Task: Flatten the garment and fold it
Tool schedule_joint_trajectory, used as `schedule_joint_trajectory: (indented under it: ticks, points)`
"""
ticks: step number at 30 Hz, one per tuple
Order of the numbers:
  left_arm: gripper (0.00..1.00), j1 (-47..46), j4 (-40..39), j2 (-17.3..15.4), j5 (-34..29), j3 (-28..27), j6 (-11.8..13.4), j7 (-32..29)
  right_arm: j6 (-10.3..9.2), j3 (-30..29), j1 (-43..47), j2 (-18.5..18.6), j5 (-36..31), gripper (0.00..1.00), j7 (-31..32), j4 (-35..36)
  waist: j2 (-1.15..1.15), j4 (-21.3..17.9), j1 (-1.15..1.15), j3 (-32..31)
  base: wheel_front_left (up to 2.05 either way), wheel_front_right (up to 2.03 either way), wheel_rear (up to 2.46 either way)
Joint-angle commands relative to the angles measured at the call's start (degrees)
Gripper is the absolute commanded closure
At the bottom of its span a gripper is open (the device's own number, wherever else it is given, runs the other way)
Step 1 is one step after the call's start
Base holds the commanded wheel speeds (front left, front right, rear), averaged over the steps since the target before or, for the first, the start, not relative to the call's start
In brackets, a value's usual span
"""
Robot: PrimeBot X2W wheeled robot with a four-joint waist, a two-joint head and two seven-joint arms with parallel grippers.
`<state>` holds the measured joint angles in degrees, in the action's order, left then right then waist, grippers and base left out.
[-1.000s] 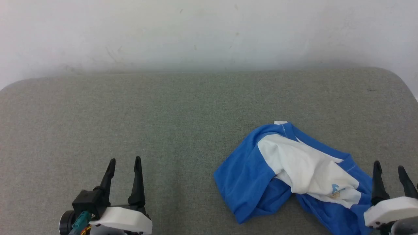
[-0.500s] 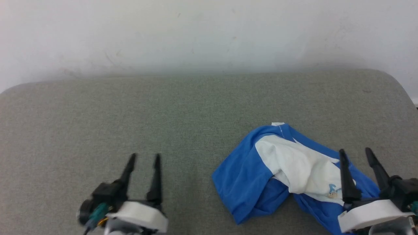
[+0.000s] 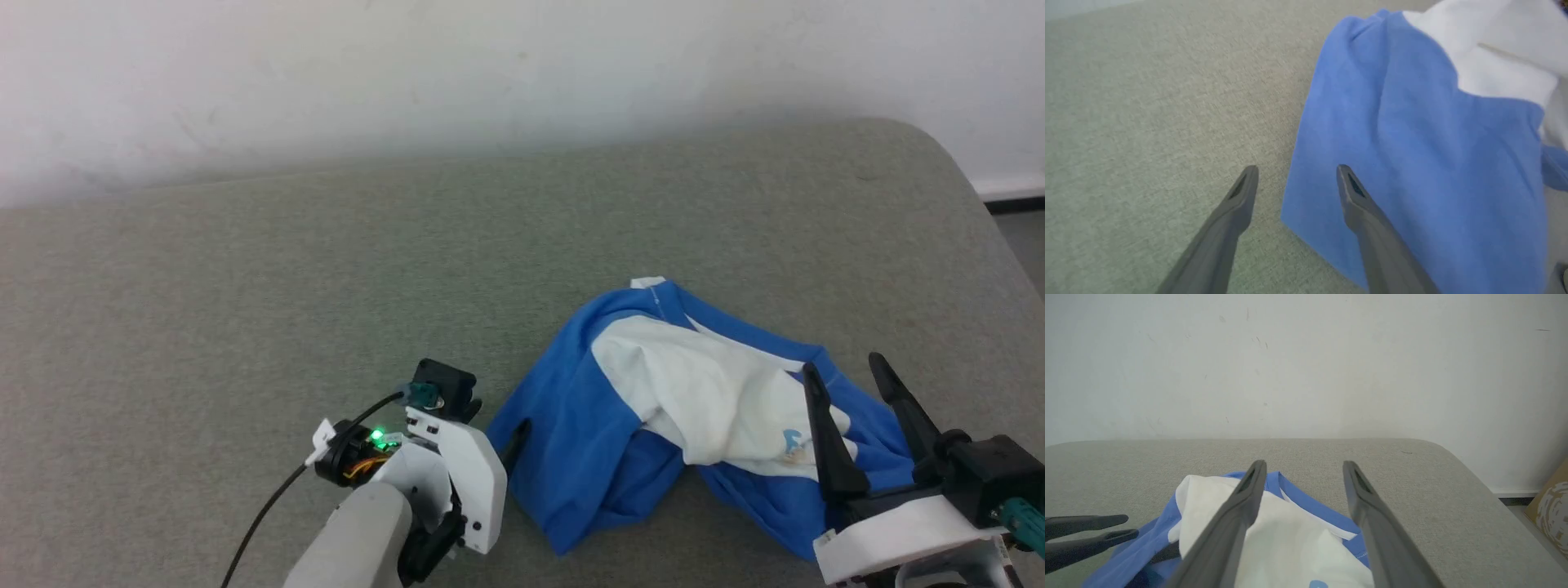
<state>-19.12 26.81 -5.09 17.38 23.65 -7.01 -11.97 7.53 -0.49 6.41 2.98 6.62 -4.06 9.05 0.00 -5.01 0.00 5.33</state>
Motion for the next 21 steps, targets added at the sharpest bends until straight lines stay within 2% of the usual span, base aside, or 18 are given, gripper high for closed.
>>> schedule_joint_trajectory:
  ticks: [1,2,8,9,10,11,15,18,21]
  points:
    - [0.00,-1.7,2.3,-1.1,0.6,1.5,-0.3,-3.2,-0.04,-0.1,-0.5,-0.1,0.4,0.00,-0.2,-0.2,0.00,-2.4,0.00,1.5,0.00,0.00,0.00]
    - [0.00,-1.7,2.3,-1.1,0.6,1.5,-0.3,-3.2,-0.04,-0.1,-0.5,-0.1,0.4,0.00,-0.2,-0.2,0.00,-2.4,0.00,1.5,0.00,0.00,0.00]
    - [0.00,-3.9,7.4,-4.1,2.0,8.3,-0.4,-14.7,-0.04,0.0,-0.9,-0.1,1.1,0.00,-0.8,-1.2,0.00,-3.6,0.00,2.3,0.00,0.00,0.00]
    - [0.26,-4.1,7.4,-4.5,2.8,9.6,-0.4,-15.9,-0.04,0.0,-1.0,-0.1,0.9,0.00,-0.9,-1.4,0.00,-3.7,0.00,2.3,0.00,0.00,0.00]
    - [0.68,-4.4,7.0,-5.1,3.6,10.8,-0.5,-16.8,-0.04,0.0,-1.1,-0.1,0.8,0.00,-0.9,-1.5,0.00,-3.7,0.00,2.4,0.00,0.00,0.00]
    - [1.00,-4.8,6.4,-5.7,4.3,11.7,-0.5,-17.1,-0.04,-0.1,-1.2,-0.1,0.7,0.00,-1.0,-1.6,0.00,-3.6,0.00,2.4,0.00,0.00,0.00]
    - [1.00,-7.0,2.5,-9.0,5.1,9.1,0.5,-11.9,-0.04,-0.4,-1.3,-0.1,0.9,0.00,-1.2,-1.8,0.00,-3.2,0.00,2.4,0.00,0.00,0.00]
    - [1.00,-8.0,-1.4,-11.7,5.5,4.8,3.4,-7.2,-0.04,-0.7,-1.1,-0.1,1.1,0.00,-1.3,-1.9,0.00,-2.4,0.00,2.3,0.00,0.00,0.00]
    - [1.00,-7.1,-5.2,-15.0,6.7,0.1,6.7,-5.3,-0.04,-0.7,-0.9,-0.1,1.1,0.00,-1.3,-2.2,0.00,-1.6,0.00,2.1,0.00,0.00,0.00]
